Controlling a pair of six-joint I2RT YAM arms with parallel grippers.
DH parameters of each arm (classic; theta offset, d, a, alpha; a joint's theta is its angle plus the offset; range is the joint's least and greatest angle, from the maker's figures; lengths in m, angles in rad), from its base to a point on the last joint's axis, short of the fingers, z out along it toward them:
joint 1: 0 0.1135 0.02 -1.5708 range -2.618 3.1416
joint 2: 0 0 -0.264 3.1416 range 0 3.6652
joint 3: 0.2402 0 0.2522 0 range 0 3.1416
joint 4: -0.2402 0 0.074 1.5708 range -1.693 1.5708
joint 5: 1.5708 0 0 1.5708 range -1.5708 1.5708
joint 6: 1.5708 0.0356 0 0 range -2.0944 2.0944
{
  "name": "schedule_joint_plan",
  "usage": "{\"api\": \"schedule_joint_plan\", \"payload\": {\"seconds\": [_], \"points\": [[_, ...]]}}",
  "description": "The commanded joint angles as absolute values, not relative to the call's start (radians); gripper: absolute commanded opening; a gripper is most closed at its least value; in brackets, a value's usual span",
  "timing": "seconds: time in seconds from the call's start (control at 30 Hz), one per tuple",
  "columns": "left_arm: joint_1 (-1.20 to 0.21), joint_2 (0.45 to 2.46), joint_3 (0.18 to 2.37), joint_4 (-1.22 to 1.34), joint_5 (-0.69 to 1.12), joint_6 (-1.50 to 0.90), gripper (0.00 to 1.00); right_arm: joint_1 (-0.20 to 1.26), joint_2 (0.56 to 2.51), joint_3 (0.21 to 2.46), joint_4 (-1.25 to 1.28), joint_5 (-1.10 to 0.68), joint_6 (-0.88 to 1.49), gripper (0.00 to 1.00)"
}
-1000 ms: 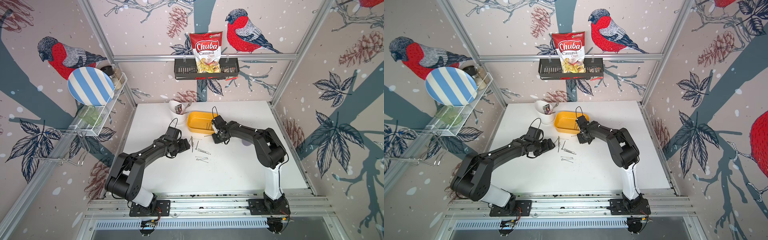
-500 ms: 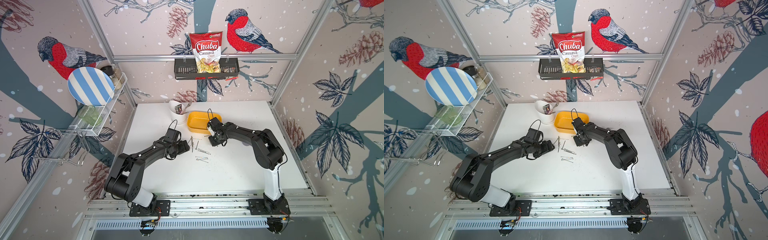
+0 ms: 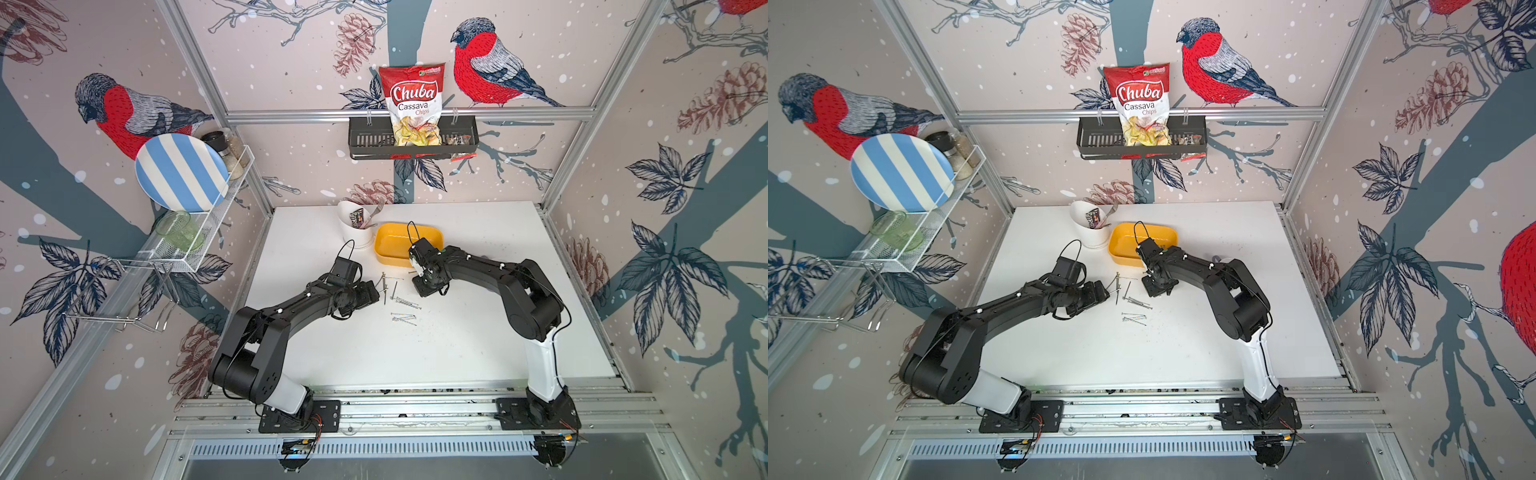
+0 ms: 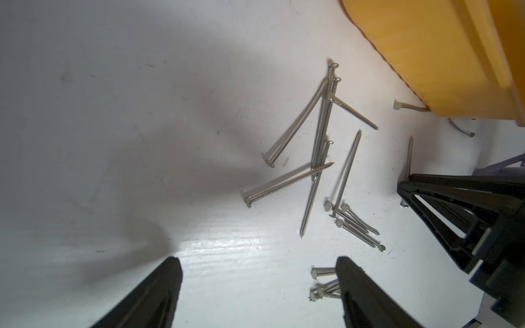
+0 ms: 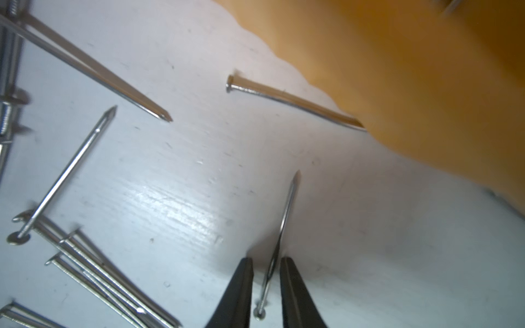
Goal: Put the nails on the desktop into the storage box
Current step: Pick up the nail from the center of the board.
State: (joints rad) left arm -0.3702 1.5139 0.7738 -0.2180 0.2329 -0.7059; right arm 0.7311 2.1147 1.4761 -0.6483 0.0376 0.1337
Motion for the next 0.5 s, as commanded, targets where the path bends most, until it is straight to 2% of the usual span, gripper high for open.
{"api": "schedule_joint_plan", "payload": {"seconds": [0.0, 0.3, 0.47], "points": [[-0.367, 1.500, 0.770, -0.220, 0.226, -0.692, 0.88, 0.762, 2.202, 1.448, -0.979, -0.049, 0.143, 0.23], [-0.367, 1.468, 0.732, -0.215, 0.219, -0.696, 0.88, 0.787, 2.228, 1.459, -0.999, -0.032, 0.143, 0.07], [-0.367, 1.459, 0.730, -0.218, 0.216, -0.696, 0.88, 0.787, 2.213, 1.509, -1.008, -0.032, 0.140, 0.02]]}}
